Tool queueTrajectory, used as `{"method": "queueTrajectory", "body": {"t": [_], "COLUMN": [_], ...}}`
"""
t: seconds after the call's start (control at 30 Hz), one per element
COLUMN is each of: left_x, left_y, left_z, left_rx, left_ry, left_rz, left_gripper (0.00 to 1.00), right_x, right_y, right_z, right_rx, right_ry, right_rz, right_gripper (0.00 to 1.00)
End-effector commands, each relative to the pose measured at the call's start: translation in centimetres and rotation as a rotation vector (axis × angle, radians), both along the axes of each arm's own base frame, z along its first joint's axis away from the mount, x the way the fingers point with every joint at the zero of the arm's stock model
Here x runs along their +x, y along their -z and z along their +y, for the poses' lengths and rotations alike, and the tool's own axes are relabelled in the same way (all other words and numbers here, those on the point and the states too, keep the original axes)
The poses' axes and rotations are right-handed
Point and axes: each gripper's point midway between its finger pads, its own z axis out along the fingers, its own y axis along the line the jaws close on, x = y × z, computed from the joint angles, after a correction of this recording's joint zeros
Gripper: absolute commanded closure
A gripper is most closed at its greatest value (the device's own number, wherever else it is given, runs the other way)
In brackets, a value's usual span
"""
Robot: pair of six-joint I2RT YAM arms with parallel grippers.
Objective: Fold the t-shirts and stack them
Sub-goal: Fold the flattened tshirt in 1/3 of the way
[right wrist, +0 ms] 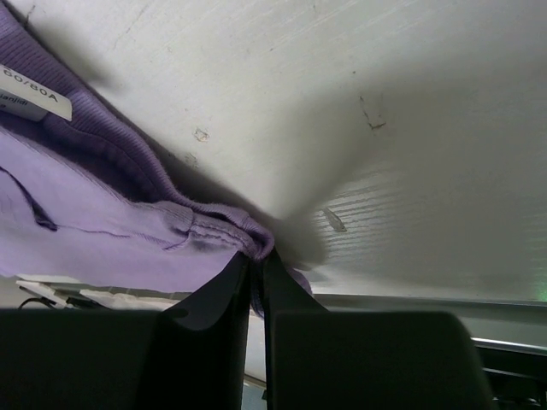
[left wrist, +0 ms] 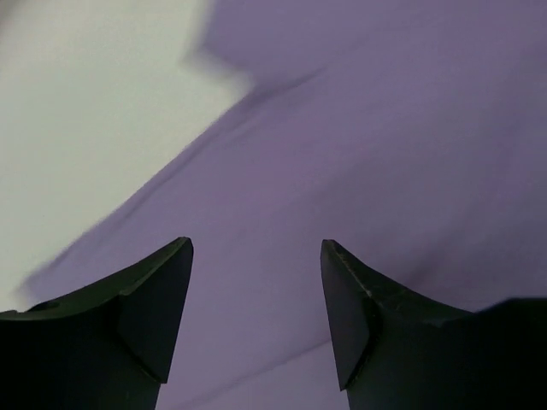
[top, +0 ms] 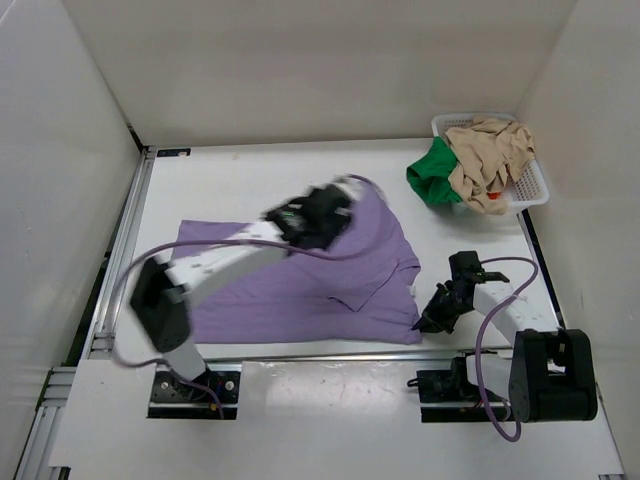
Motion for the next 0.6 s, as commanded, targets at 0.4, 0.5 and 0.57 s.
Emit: {"method": "queueTrajectory", "body": {"t": [0.4,0.5,0.57], "left_x": [-11.5,-11.4,-12.0], "left_y": [7.4,7.9,8.9], "left_z": [-19.9,-19.0,-18.4], "left_rx": [-0.088,-0.064,-0.032], "left_ry": [0.560,0.543,0.541], "left_rz": [0.325,0.320,0.333], "left_gripper": [0.30,0.30,0.30], "right_x": [-1.0,-0.9,-0.9], "right_y": [2.5,2.4,2.4], "right_z": [-2.4,-2.4,-2.4], "right_rx": [-0.143,-0.143,-0.143], "right_ry": [-0.010,-0.009,-0.009], "right_rz": [0.015,0.005,0.005], "right_gripper": [0.92,0.92,0.92]}}
